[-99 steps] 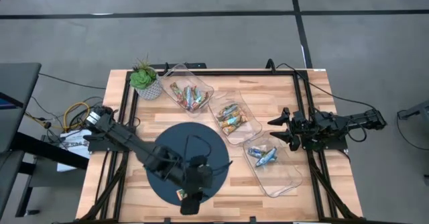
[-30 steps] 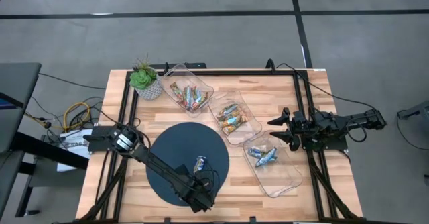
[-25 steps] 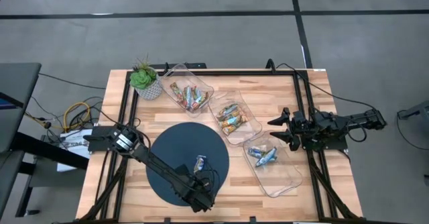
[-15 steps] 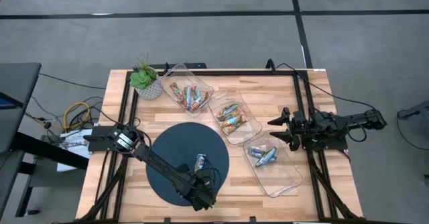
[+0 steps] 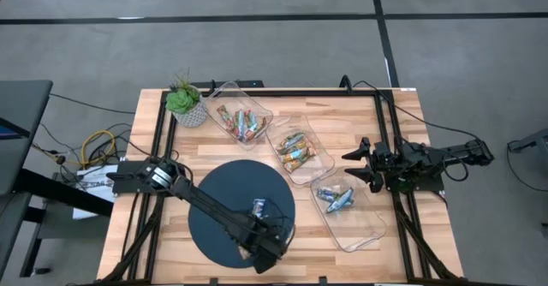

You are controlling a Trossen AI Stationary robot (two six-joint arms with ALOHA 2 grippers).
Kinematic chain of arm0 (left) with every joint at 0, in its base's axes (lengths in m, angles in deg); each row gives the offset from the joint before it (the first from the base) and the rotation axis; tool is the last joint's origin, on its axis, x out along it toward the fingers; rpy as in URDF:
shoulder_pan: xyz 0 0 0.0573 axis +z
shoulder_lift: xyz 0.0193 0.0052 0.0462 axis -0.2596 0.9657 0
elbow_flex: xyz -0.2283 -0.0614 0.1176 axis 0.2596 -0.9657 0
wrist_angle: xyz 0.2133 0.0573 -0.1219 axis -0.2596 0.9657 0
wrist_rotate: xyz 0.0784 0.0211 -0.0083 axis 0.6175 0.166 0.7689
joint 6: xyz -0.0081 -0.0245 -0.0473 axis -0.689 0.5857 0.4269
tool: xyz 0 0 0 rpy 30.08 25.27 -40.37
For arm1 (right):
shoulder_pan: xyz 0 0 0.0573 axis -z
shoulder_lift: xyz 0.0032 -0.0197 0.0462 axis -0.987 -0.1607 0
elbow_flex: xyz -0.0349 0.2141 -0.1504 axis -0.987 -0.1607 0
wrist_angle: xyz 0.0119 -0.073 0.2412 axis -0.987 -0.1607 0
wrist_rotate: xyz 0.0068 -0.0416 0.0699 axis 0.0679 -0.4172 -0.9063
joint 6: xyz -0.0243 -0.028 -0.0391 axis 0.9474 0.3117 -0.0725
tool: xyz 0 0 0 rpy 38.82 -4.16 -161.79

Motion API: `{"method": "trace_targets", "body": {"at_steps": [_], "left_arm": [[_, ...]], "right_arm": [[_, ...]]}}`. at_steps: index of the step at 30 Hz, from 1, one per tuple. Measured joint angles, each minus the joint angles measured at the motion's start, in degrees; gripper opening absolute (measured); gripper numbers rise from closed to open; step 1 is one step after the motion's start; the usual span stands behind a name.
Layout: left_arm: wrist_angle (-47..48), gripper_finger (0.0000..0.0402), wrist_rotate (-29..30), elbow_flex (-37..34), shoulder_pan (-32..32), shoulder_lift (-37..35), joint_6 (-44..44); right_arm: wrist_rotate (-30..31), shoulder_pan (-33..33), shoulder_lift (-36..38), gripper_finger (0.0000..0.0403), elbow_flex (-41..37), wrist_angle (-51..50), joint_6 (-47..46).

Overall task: Pick and place Granola Bars by type
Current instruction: Put the yellow granola bar into the middle transparent bin

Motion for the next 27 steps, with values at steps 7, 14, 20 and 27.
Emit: {"method": "trace_targets", "body": {"at_steps": [7, 14, 20, 27], "left_arm": [[0.0, 0.0018, 3.0, 8.3, 3.5, -0.1, -5.4], [1.0, 0.0018, 11.2, 14.7, 9.4, -0.1, -10.4], [3.8, 0.0018, 13.2, 20.1, 16.0, -0.1, -16.7], [4.9, 0.0018, 13.3, 22.6, 23.8, -0.2, -27.2]], "right_arm": [[0.0, 0.0, 0.0, 0.0244, 0.0, 0.0, 0.0], [0.0, 0.0, 0.0, 0.0244, 0.0, 0.0, 0.0], [0.0, 0.0, 0.0, 0.0244, 0.0, 0.0, 0.0], [0.0, 0.0, 0.0, 0.0244, 0.0, 0.0, 0.0]]}}
